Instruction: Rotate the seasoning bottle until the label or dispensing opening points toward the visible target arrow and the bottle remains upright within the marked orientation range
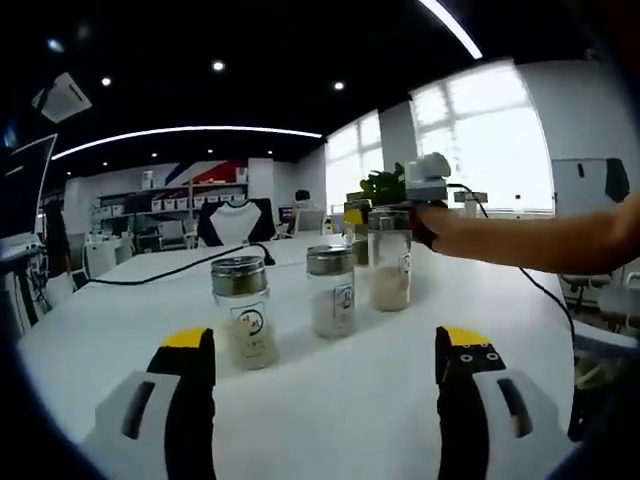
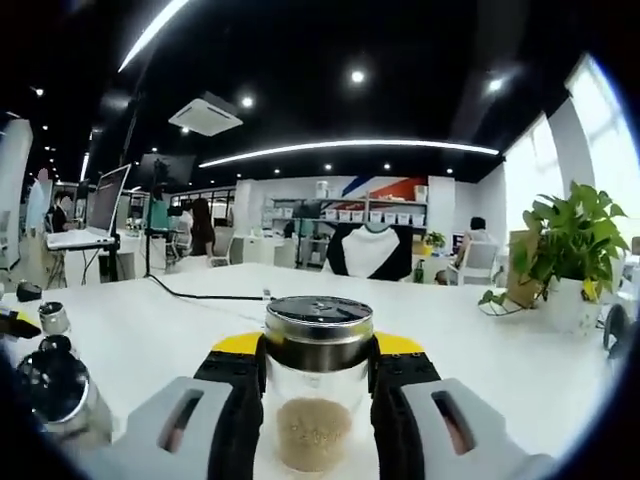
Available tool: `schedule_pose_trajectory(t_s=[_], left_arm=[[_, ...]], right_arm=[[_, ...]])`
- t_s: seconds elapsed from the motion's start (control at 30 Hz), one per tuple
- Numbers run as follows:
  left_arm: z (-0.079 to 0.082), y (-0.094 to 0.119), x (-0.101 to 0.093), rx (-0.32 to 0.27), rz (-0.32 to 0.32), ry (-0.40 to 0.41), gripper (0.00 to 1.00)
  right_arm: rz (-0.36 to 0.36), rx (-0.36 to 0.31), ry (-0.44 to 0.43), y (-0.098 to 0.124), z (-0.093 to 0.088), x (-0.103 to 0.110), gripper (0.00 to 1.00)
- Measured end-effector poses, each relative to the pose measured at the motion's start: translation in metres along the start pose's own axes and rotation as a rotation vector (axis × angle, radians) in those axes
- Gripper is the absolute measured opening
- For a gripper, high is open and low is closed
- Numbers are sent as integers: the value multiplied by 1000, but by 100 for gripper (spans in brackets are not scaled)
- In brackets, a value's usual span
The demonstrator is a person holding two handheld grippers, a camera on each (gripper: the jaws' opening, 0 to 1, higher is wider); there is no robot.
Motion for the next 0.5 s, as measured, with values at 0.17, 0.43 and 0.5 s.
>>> schedule_pose_trajectory(t_s=[0.17, 0.43, 0.5], left_arm=[[0, 0, -1, -6, -17, -3, 95], [0, -5, -9, -5, -39, -29, 95], [0, -7, -11, -9, -50, -27, 95]], right_arm=[[-20, -22, -6, 29, 4, -14, 38], [-26, -70, 0, 74, 11, -22, 38], [-10, -88, -13, 85, 13, -20, 38]])
Point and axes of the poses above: the point that each gripper's makers call its tool centre point, and the gripper's own axes: y roughly backward along the fingers, x roughly to its left, z roughly out of its top, the point moved 9 cm from there along y, roughly backward along the fingers, and after that the axes turned 11 degrees about -z, right-handed, at the moved point
